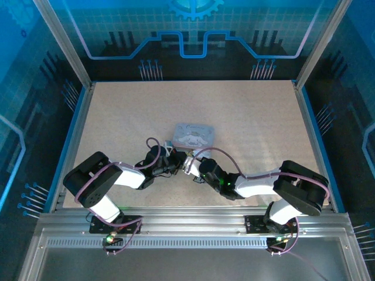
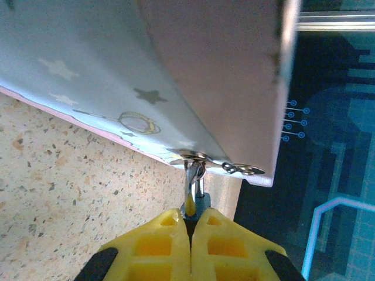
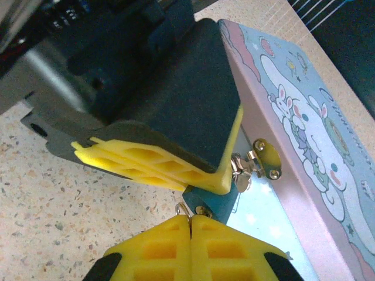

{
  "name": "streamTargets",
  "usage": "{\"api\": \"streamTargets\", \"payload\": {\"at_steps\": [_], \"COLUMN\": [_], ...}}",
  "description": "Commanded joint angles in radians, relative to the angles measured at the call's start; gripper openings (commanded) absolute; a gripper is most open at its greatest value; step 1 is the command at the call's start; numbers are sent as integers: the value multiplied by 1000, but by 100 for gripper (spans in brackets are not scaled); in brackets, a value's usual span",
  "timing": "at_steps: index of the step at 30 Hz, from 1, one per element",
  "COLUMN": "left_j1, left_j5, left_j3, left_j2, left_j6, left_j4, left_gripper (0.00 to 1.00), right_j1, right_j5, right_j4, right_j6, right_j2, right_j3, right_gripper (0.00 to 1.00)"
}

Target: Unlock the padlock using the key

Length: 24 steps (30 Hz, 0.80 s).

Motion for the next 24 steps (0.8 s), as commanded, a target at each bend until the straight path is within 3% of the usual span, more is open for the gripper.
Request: {"api": "streamTargets", "payload": {"at_steps": [1, 18, 24], "left_j1": [-8, -11, -12], "left_j5": [31, 26, 18], "left_j3": [14, 10, 6], "left_j2": [-9, -9, -7], "left_j6": [-11, -8, -3], "left_j4": [47, 47, 42], "left_gripper": [3, 3, 7], "right_j1": [-29, -62, -86], "right_j5": [-9, -107, -176], "right_j4": [44, 125, 108], "right_j6": [99, 372, 480], "right_j2": [11, 52, 42], "right_j3": [14, -7, -8], "right_gripper": [0, 0, 0]}}
